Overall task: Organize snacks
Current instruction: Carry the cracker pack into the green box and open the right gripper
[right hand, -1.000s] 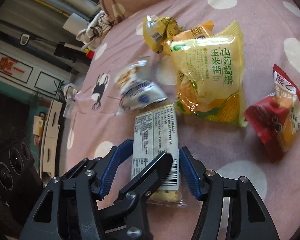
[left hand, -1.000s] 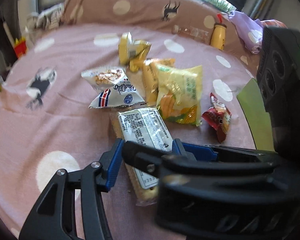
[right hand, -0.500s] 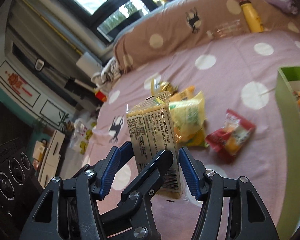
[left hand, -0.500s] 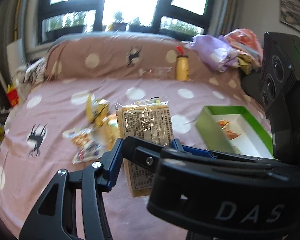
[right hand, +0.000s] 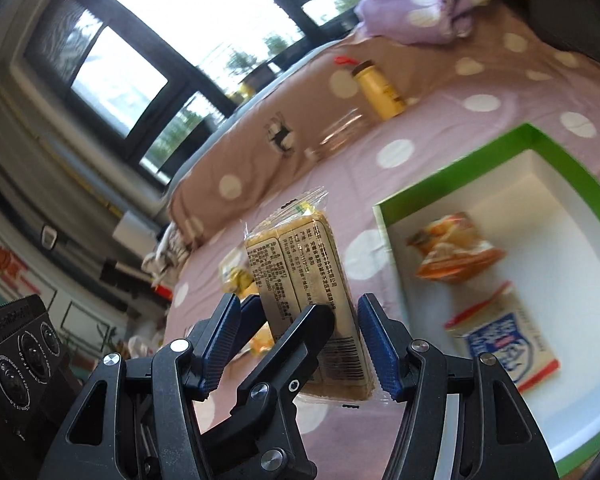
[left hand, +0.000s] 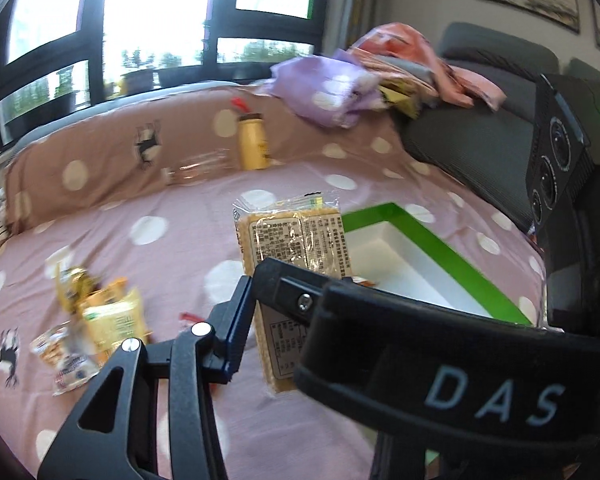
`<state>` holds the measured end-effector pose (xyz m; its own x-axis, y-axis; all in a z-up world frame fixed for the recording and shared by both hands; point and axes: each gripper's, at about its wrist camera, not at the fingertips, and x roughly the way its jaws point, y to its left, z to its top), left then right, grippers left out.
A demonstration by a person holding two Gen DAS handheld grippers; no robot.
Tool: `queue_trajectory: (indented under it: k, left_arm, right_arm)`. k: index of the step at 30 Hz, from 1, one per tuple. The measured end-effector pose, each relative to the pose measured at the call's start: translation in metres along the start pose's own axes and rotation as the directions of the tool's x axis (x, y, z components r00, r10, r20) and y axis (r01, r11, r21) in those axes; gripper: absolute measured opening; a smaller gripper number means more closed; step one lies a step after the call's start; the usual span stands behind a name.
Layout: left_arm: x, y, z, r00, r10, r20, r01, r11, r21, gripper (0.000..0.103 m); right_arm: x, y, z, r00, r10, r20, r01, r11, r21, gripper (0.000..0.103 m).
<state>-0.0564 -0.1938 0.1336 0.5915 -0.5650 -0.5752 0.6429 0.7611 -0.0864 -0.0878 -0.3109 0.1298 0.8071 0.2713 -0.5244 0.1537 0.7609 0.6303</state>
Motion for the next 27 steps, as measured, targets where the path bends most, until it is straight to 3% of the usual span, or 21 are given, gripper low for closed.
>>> queue_trajectory:
  k: [11,27]
  left_arm:
    - [0.038,-0.046,0.009,0.993,-0.098,-0.067,0.103,0.992,0.076,0.040]
    - [0.076,-0.061,0.000,0.960,-0.189,-0.205,0.203,0.978,0.049,0.035]
  right_arm:
    - [-0.025,-0.054,0.009,0.995,-0.069,0.066,0.059,0.988,0.144,0.064]
    - [-0.021,-0.095,0.009,0.979,-0.205,0.006,0.196,0.944,0.267,0.064]
